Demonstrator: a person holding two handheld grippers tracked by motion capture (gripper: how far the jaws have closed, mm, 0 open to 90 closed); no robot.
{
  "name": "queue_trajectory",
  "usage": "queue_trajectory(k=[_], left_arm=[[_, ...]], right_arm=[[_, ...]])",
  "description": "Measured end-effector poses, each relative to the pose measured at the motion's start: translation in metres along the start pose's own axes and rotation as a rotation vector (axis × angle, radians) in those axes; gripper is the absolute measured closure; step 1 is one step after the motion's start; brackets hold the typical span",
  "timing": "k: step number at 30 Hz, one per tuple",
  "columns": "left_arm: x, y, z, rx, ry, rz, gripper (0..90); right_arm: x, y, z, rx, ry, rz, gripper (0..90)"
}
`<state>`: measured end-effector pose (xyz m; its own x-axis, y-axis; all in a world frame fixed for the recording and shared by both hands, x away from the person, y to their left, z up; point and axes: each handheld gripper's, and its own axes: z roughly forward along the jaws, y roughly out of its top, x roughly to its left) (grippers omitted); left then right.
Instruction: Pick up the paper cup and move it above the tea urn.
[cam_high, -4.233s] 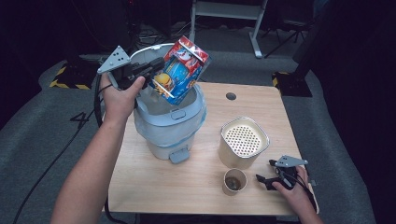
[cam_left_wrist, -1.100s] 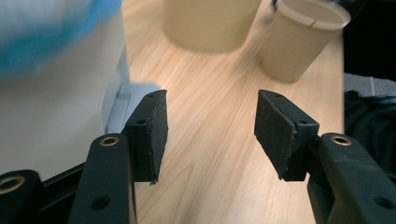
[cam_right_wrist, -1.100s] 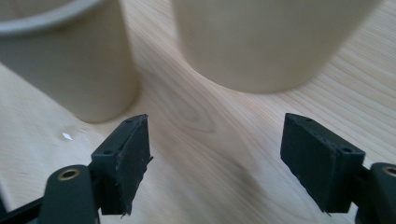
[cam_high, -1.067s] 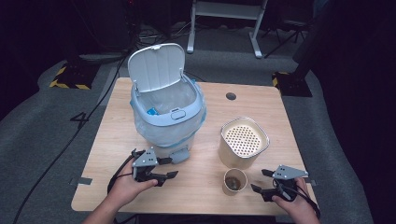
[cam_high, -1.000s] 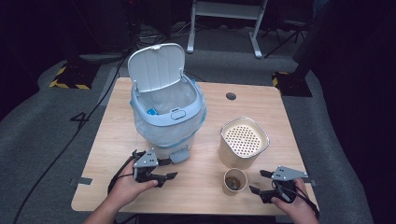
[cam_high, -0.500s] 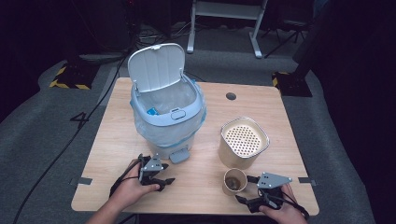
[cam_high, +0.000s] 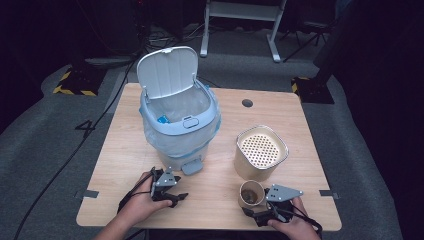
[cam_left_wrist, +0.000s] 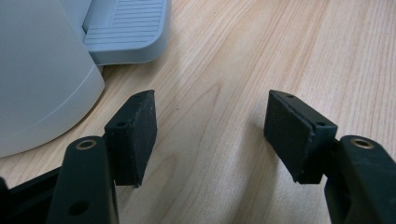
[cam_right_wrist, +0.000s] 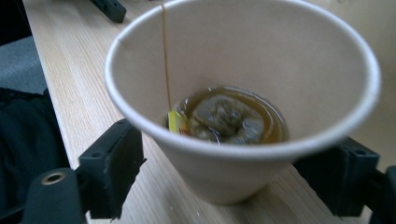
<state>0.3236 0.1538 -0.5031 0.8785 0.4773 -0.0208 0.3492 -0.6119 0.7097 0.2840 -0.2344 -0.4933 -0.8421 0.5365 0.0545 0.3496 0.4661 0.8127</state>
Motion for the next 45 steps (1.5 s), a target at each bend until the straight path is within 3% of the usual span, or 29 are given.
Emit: queue_trajectory(k=[8, 21, 38, 45], left_arm=[[0.0, 0.0, 0.0, -0.001, 0.0, -0.002, 35.0], [0.0, 0.0, 0.0, -0.001, -0.001, -0.002, 34.9], [0.0, 0.0, 0.0, 0.0, 0.001, -0.001, 34.4], [0.0, 0.0, 0.0, 0.0, -0.002, -0.001, 34.3]], right_arm=[[-0.002, 0.002, 0.005, -0.035, -0.016, -0.005, 25.6], [-0.003, 0.009, -0.004, -0.056, 0.012, -0.033, 29.5], [-0.002, 0.053, -0.041, -0.084, 0.059, -0.049, 30.2], [-0.01, 0.078, -0.059, -0.093, 0.071, 0.003, 30.5]])
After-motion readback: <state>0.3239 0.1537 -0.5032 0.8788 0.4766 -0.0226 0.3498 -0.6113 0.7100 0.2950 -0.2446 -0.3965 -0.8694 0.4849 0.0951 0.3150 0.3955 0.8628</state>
